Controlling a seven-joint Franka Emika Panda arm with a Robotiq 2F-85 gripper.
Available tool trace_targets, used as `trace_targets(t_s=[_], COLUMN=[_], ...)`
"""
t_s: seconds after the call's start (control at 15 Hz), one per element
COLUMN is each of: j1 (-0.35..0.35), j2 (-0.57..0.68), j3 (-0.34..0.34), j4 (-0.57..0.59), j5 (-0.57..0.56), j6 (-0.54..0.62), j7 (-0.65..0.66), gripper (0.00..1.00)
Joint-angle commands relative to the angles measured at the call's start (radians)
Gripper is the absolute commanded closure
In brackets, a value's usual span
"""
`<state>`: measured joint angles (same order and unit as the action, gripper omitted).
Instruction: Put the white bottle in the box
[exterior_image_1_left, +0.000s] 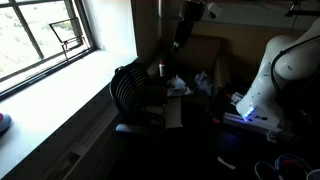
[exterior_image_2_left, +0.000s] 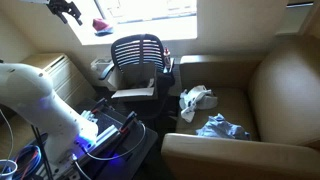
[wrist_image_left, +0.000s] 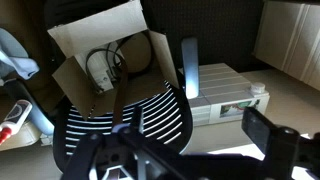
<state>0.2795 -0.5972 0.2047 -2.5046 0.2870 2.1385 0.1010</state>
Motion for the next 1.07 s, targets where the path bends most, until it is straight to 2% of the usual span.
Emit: trace_targets(t_s=[0.0, 0.2, 0.27, 0.33, 0.67, 0.73, 0.87, 0.93, 1.0], j1=[-0.003, -0.012, -0.057, -0.077, -0.149, -0.194, -0.222, -0.178, -0.188], j2=[0.0, 0.024, 0.047, 0.047, -0.025, 0.102, 0.115, 0.078, 0.093], j3=[0.002, 0.017, 0.029, 0.004, 0.018, 0.025, -0.012, -0.005, -0.009], j4=[0.003, 0.001, -0.033, -0.121, -0.417, -0.285, -0.311, -0.303, -0.296], j5=[0.001, -0.007, -0.015, -0.016, -0.017, -0.052, -0.044, -0.043, -0.045], j6=[-0.003, 0.028, 0.088, 0.168, 0.347, 0.324, 0.333, 0.301, 0.301], j7=[-0.001, 0.017, 0.094, 0.083, 0.259, 0.315, 0.363, 0.327, 0.331], gripper=[0.0, 0.0, 0.0, 0.0, 0.0, 0.0, 0.0, 0.0, 0.0])
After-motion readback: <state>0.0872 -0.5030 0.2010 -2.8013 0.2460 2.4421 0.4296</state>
